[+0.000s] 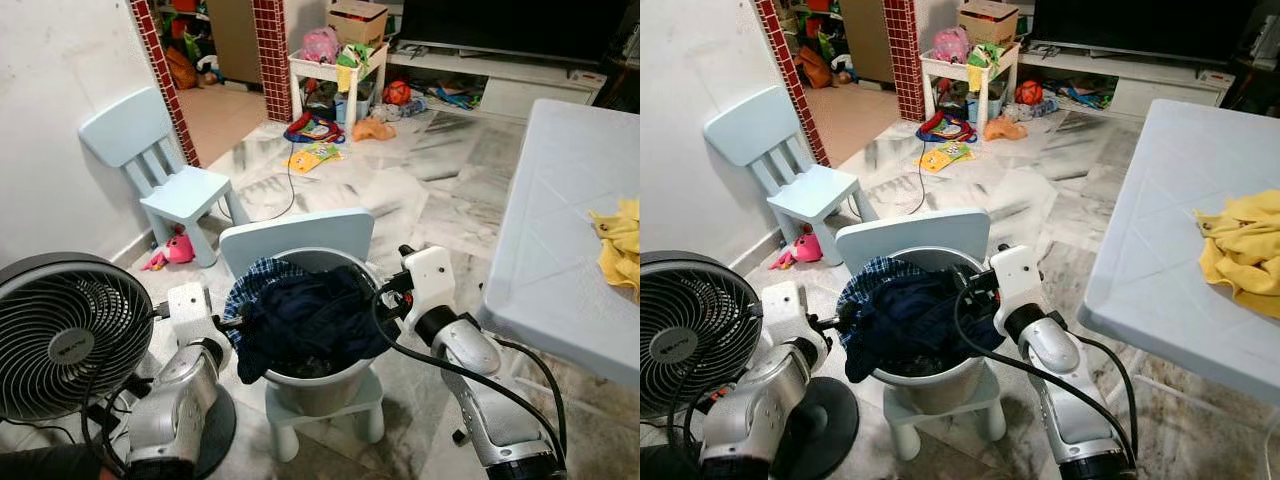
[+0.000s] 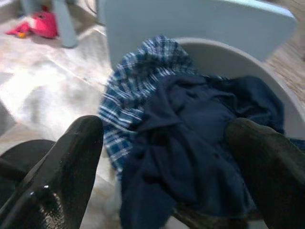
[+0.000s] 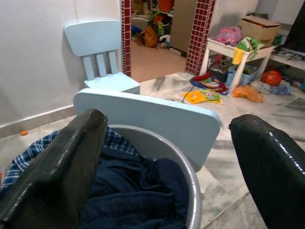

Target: Hang hanger

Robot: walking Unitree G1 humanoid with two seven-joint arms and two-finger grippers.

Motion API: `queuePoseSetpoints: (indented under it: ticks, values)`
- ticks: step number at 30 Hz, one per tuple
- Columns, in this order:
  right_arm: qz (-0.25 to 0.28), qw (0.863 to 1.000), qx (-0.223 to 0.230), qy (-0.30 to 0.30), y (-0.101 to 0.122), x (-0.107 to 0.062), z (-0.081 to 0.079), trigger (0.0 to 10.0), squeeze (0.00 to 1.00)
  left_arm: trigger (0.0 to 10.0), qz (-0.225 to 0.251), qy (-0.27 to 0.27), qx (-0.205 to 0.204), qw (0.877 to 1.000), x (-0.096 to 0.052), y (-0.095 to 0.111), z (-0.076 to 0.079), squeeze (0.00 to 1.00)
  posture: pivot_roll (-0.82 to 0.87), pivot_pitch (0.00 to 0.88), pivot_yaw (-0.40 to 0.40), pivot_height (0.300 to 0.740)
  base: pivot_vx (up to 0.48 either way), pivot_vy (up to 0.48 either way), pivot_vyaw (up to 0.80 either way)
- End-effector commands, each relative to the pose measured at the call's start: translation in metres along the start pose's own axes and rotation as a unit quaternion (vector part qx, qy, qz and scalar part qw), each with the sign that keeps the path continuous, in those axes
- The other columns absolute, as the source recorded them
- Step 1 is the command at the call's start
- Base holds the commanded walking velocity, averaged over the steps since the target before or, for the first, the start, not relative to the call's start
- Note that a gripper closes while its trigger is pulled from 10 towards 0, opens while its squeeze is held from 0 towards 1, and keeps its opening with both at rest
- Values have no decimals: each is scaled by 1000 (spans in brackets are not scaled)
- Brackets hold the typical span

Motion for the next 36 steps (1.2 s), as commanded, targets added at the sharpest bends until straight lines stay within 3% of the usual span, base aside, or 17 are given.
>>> queuePoseSetpoints:
  ticks: [1, 8, 13, 20, 23, 27, 28, 29, 31, 32, 33, 34, 35, 36]
  values:
    - [1, 1000, -9, 0, 5, -1, -2, 10000, 0, 10000, -16, -18, 17, 1000, 4, -1, 3, 0, -106, 17, 53, 740, 0, 0, 0]
    - [-48, 999, -18, -4, -1, -15, 1, 10000, 0, 10000, -57, -52, 33, 997, 29, -2, 18, 0, -168, 59, 84, 740, 0, 0, 0]
    - [-74, 997, -22, -4, -6, -29, 2, 10000, 0, 10000, -63, -53, 9, 997, 40, -2, 24, 0, -194, 79, 88, 740, 0, 0, 0]
    - [-94, 995, -22, -1, -7, -36, 1, 10000, 0, 10000, -89, -79, -1, 993, 46, -14, 34, 0, -200, 100, 78, 740, 0, 0, 0]
    - [-101, 995, -20, 8, -6, -35, -2, 10000, 0, 10000, -103, -81, 3, 991, 48, -22, 34, 0, -203, 104, 76, 740, 0, 0, 0]
    - [-121, 992, -23, 29, -8, -38, -7, 10000, 0, 9843, -116, -73, -21, 990, 49, -29, 31, 0, -216, 110, 73, 740, 0, 0, 0]
    - [-129, 991, -21, 34, -10, -39, -7, 10000, 0, 4980, -120, -69, -26, 990, 49, -30, 31, 0, -220, 109, 73, 740, 0, 0, 0]
    - [-137, 990, -17, 40, -12, -41, -8, 10000, 0, 3412, -121, -67, -27, 990, 50, -31, 30, 0, -222, 109, 74, 740, 0, 0, 0]
    - [-152, 987, -16, 53, -15, -44, -10, 10000, 0, 3020, -118, -67, -26, 990, 50, -30, 30, 0, -225, 107, 74, 740, 0, 0, 0]
    - [-164, 984, -16, 63, -18, -47, -12, 10000, 0, 4314, -115, -66, -25, 991, 50, -29, 30, 0, -226, 107, 74, 740, 0, 0, 0]
    - [-171, 983, -16, 69, -20, -48, -13, 10000, 0, 4314, -113, -66, -24, 991, 51, -28, 31, 0, -225, 106, 73, 740, 0, 0, 0]
    - [-178, 981, -14, 74, -22, -50, -14, 10000, 0, 4941, -112, -66, -24, 991, 51, -27, 31, 0, -225, 106, 73, 740, 0, 0, 0]
    - [-180, 981, -12, 74, -23, -50, -14, 10000, 0, 10000, -112, -65, -24, 991, 51, -26, 31, 0, -225, 106, 73, 740, 0, 0, 0]
    - [-180, 981, -12, 74, -23, -50, -14, 10000, 0, 10000, -112, -65, -24, 991, 51, -26, 31, 0, -225, 106, 73, 740, 0, 0, 0]
Point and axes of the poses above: a point about 5 cm out from each wrist's last joint towards the gripper, its own x axis pointing out of the wrist towards the gripper, its own y axis along the axis of the wrist's last joint, z = x × y, the point moved 2 cm from there along x, pointing out of the wrist towards the gripper, and after that the axes turned 9 degrees about x, right-handed, at the moved point
